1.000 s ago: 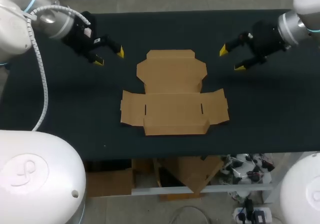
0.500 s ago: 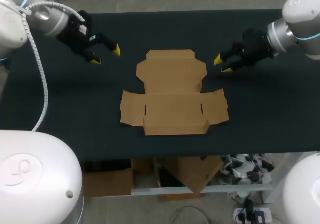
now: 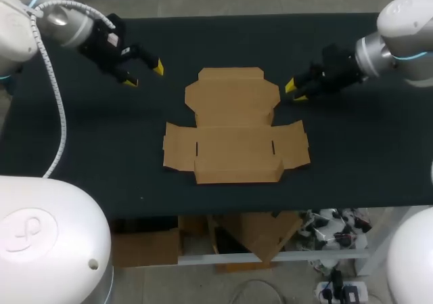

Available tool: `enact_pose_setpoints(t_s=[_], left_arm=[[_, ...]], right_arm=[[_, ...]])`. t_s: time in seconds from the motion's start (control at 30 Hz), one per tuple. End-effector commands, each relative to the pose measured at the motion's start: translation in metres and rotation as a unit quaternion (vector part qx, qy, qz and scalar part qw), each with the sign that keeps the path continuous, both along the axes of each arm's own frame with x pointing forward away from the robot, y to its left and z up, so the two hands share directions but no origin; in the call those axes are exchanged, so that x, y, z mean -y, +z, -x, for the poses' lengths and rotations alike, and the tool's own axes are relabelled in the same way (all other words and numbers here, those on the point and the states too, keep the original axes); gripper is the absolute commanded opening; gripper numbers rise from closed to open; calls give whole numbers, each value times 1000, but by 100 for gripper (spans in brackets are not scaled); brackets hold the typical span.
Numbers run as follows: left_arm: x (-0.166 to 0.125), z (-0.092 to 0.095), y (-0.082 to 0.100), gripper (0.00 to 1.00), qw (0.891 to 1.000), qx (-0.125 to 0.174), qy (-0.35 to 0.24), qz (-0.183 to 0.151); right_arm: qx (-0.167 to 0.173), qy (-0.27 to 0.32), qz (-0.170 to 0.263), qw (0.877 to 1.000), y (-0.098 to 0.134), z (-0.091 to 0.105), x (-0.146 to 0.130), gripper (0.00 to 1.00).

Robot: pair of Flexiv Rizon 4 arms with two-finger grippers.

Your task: Assemble the packaging by folding the flat box into shape, placing the metal phone stand inside, and closing the box properly

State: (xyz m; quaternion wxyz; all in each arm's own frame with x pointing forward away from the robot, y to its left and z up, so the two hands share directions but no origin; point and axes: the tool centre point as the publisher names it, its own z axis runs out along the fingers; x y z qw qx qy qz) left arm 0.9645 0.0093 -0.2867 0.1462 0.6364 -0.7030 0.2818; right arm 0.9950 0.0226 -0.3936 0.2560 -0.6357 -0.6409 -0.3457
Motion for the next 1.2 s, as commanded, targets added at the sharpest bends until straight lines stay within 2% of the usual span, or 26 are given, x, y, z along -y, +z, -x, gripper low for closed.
enact_pose_setpoints(t_s=[0.03, 0.3, 0.63, 0.93, 1.2], left_arm=[[0, -3, -1, 100, 1000, -4, -3, 0], [-1, -5, -5, 100, 1000, -8, -3, 0], [-4, -7, -9, 100, 1000, -9, 1, 0], [-6, -7, -11, 100, 1000, -9, 3, 1], [-8, -6, -13, 100, 1000, -10, 2, 3]], right_arm=[[-1, 4, -9, 1000, -7, -7, -3, 44], [-2, -5, -12, 1000, -14, -11, -11, 49], [1, -20, -22, 1000, -15, -14, -22, 45], [-13, -42, -28, 999, -19, -13, -31, 39], [-13, -54, -42, 998, -21, -12, -36, 38]])
